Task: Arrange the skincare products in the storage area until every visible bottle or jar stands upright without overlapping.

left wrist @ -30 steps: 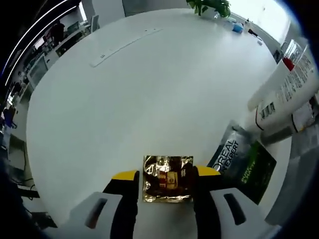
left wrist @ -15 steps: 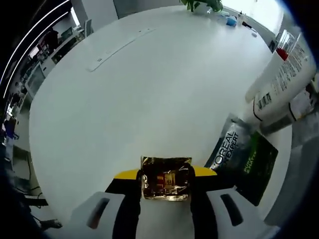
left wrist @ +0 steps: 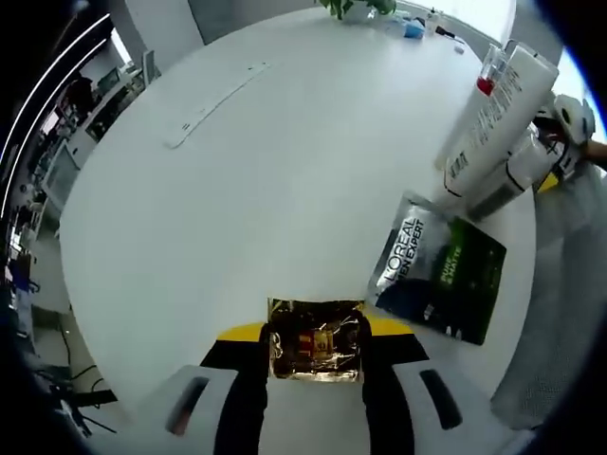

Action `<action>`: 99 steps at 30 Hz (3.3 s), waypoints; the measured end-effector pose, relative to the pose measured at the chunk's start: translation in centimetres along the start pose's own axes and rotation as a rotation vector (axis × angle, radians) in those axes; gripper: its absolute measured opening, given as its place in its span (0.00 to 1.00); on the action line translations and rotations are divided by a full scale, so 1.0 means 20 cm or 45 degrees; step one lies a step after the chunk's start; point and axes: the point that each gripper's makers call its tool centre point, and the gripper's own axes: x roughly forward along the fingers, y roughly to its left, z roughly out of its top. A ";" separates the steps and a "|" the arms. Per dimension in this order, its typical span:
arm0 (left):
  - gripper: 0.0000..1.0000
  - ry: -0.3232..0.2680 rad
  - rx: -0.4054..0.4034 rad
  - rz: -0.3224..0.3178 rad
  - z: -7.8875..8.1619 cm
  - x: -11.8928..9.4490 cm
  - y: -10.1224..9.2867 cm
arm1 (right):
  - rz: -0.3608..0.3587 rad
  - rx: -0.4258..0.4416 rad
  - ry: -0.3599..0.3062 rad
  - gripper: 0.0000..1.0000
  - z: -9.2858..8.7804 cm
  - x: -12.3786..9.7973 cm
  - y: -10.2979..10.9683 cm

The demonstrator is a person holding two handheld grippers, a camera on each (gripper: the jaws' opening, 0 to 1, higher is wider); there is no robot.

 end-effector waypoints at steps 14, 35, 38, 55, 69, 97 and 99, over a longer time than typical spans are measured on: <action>0.39 0.071 0.202 -0.066 -0.07 -0.02 -0.11 | -0.013 -0.010 -0.002 0.89 0.00 0.00 -0.01; 0.39 0.139 0.334 -0.184 -0.14 0.13 -0.23 | -0.029 0.009 -0.003 0.89 0.00 -0.01 -0.02; 0.40 0.148 0.351 -0.189 -0.14 0.16 -0.22 | -0.034 0.019 -0.006 0.89 0.00 -0.01 -0.02; 0.41 0.172 0.361 -0.209 -0.15 0.16 -0.23 | -0.029 0.023 0.000 0.89 0.00 -0.01 -0.02; 0.52 0.065 0.185 -0.152 -0.08 0.10 -0.22 | -0.020 -0.004 0.009 0.89 0.00 -0.01 -0.01; 0.99 -0.540 -0.520 0.134 -0.26 -0.42 -0.43 | 0.027 0.078 -0.146 0.99 0.11 -0.03 0.02; 0.99 -0.613 -0.563 0.163 -0.26 -0.46 -0.44 | 0.032 0.086 -0.157 0.99 0.11 -0.03 0.02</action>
